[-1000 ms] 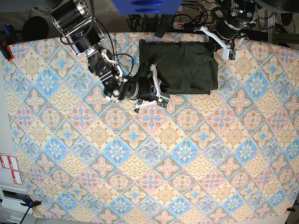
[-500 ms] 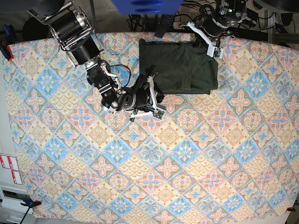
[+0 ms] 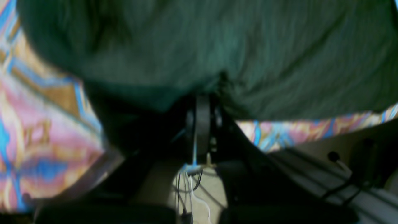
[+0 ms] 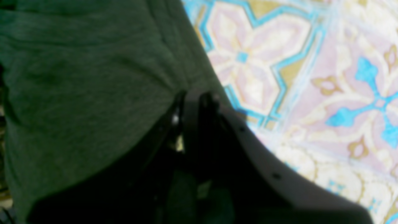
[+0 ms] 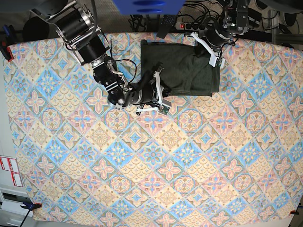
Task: Fold the T-shirt properly
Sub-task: 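Grasp the bundle with both grippers and fold it over once more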
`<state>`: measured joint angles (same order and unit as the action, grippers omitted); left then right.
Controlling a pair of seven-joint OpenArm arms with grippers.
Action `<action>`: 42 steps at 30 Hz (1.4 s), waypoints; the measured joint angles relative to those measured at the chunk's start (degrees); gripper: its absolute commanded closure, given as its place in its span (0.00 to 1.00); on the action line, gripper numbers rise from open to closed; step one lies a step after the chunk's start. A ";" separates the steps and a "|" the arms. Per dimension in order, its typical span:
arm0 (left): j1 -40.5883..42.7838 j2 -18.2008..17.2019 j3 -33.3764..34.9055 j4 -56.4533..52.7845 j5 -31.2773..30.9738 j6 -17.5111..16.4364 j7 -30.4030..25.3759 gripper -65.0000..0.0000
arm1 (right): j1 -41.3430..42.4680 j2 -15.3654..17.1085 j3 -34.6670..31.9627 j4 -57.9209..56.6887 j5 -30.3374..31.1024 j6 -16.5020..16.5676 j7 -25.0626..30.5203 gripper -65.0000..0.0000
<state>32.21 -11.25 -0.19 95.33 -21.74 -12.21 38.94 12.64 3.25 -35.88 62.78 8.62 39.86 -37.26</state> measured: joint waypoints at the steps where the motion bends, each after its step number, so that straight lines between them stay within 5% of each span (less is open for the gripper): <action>1: -0.68 -0.04 0.00 -0.35 0.07 -0.28 0.07 1.00 | 0.02 0.42 -0.04 0.37 -0.04 -0.02 -0.02 0.93; 18: -14.58 0.81 0.44 -8.63 5.81 -0.72 -1.16 1.00 | -7.67 9.73 0.66 9.77 1.05 -0.20 2.05 0.93; 24: -22.71 0.28 5.86 -13.68 8.31 0.83 -1.42 1.00 | -10.21 12.35 0.66 13.88 0.83 -0.13 1.46 0.93; 33: -31.54 2.73 10.23 -19.82 13.42 1.29 -0.83 1.00 | -16.39 13.11 8.83 20.15 -0.33 -0.04 -0.72 0.93; 42: -31.41 2.51 10.03 -17.86 14.47 1.66 0.52 1.00 | -17.22 12.98 11.39 25.90 -0.55 -0.04 -0.94 0.93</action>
<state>0.80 -8.73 9.85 77.47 -7.27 -10.55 39.46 -4.58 16.23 -24.49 88.68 8.08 39.81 -38.19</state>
